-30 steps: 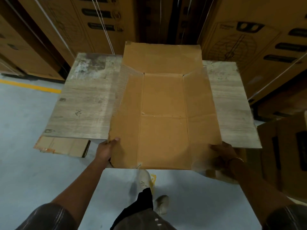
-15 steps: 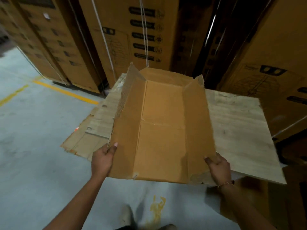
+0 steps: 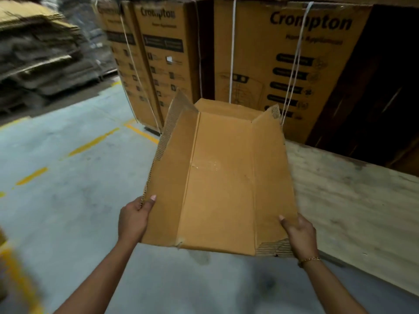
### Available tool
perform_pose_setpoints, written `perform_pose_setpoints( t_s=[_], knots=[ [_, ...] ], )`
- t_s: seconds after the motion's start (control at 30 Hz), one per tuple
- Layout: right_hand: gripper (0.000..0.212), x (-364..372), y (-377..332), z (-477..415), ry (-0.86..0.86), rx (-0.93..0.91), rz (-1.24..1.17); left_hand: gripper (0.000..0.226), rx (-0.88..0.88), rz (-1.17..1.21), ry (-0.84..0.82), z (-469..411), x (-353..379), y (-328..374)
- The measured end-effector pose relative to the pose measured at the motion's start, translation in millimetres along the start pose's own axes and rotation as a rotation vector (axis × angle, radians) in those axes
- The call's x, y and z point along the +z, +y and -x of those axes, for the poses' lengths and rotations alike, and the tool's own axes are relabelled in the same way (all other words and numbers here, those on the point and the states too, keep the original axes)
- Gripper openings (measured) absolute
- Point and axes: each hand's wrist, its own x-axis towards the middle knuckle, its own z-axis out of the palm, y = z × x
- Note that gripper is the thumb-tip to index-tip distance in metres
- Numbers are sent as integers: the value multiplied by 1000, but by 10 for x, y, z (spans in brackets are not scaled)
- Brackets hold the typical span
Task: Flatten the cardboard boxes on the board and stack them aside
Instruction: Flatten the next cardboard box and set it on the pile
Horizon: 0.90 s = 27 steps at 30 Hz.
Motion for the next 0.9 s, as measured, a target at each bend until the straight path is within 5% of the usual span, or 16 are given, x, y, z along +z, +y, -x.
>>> perform_pose_setpoints(
  t_s=[0.33, 0.9],
  knots=[
    [18, 1533, -640, -131, -41, 4, -49, 49, -35, -108, 86, -1219, -785, -493],
    [26, 3569, -837, -1074, -56, 258, 66, 61, -72, -357, -31, -3629, -586, -1121]
  ],
)
